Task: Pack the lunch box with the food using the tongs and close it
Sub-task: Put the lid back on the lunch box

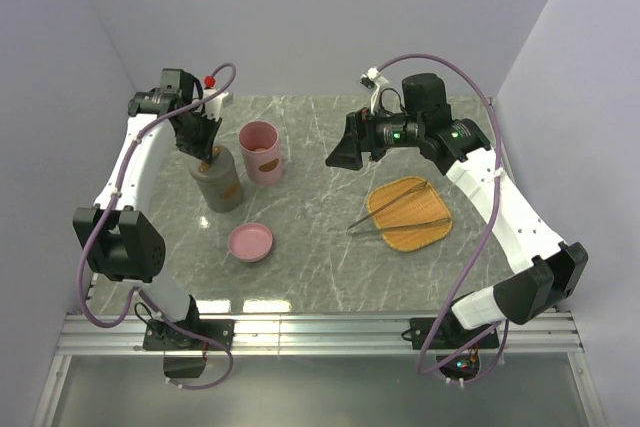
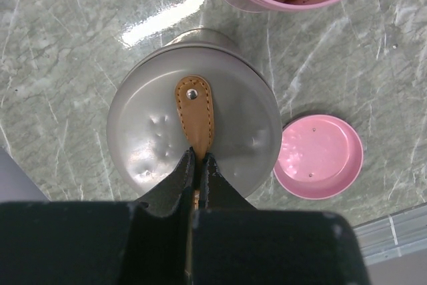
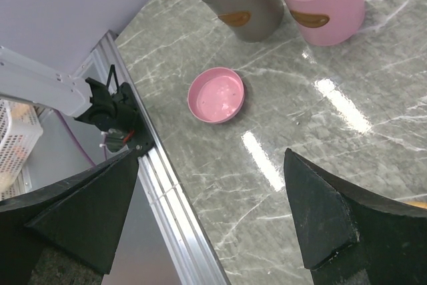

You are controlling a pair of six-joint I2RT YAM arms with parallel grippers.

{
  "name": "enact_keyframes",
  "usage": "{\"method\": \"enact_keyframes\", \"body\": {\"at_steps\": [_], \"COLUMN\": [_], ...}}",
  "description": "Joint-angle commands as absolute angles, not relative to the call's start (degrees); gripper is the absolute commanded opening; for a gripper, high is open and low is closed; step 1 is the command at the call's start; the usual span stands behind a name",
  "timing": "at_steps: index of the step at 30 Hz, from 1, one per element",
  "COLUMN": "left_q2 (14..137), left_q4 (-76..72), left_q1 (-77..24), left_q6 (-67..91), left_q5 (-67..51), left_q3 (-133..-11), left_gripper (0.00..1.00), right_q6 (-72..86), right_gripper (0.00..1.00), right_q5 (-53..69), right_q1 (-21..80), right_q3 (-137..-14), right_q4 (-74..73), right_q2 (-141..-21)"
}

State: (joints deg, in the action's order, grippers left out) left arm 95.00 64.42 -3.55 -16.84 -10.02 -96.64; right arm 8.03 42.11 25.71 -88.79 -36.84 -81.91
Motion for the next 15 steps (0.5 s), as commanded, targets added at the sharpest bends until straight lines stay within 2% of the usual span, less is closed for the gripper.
{"method": "enact_keyframes", "body": {"at_steps": [1,15], "left_q2": [94.8,96.0], "left_q4": [63.3,61.4], "left_q1": [-3.2,-3.2], "left_q6": [-17.5,-17.3], "left_q5": [-9.6,-11.4], "left_q3": [-96.6,-93.0], "left_gripper": [0.0,0.0], "right_q6": [8.0,7.7], "right_gripper": [0.96,0.97], "right_q5": [43.3,43.6], "right_q1": [25.4,25.4], "right_q3": [-88.8,-88.5], "right_q4": [-35.1,-35.3], "right_q2": [-80.2,-80.1]}}
